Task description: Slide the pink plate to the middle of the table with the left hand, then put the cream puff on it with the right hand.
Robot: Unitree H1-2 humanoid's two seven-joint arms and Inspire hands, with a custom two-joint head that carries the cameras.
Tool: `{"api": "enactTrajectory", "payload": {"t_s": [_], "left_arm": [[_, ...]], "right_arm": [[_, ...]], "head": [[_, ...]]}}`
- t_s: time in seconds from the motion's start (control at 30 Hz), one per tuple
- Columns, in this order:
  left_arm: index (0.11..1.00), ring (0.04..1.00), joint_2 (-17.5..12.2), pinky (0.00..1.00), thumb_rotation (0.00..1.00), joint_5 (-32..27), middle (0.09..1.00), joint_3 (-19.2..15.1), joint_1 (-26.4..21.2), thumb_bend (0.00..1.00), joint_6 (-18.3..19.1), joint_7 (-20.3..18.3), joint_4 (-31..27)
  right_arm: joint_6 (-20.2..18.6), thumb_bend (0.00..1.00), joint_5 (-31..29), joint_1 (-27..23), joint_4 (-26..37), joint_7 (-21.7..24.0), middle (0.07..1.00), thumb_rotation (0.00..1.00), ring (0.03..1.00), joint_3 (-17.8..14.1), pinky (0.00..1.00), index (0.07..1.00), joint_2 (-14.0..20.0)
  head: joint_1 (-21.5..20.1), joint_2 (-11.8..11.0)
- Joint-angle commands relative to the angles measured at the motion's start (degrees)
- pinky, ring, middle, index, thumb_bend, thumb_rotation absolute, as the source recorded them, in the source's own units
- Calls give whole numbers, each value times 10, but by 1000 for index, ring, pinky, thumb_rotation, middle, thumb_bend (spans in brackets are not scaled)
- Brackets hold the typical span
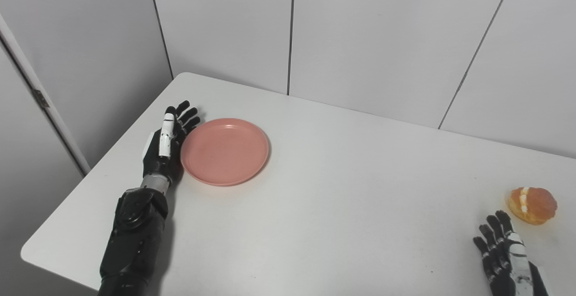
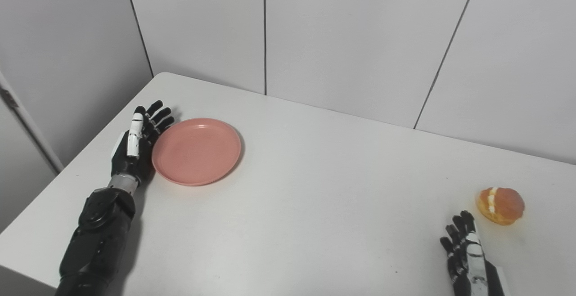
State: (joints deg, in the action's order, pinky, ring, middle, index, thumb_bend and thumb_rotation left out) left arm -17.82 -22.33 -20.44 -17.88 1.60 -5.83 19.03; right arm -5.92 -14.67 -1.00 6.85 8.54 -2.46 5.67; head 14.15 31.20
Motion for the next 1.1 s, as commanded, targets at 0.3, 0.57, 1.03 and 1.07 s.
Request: {"api": "enactTrajectory", "payload": {"t_s": [0.3, 0.57, 1.03, 1.07], "left_arm": [[868, 883, 26, 909, 1000, 6, 884, 28, 16, 411, 45, 3, -20], [873, 884, 43, 909, 1000, 35, 890, 64, 23, 405, 37, 5, -47], [856, 868, 64, 888, 1000, 66, 871, 104, 38, 416, 40, 6, -64], [857, 869, 66, 891, 1000, 66, 871, 107, 40, 418, 43, 5, -67]], "right_arm": [[17, 270, 3, -10, -2, 4, 1000, 1000, 1000, -2, 1000, 1000, 0], [13, 274, 16, -9, 1, 1, 1000, 1000, 1000, 3, 1000, 1000, 2], [10, 309, 14, -10, 2, -1, 1000, 1000, 1000, 1, 1000, 1000, -5], [10, 311, 16, -10, 2, -2, 1000, 1000, 1000, 1, 1000, 1000, -6]], "head": [[-20, 8], [-26, 12], [-55, 24], [-59, 25]]}}
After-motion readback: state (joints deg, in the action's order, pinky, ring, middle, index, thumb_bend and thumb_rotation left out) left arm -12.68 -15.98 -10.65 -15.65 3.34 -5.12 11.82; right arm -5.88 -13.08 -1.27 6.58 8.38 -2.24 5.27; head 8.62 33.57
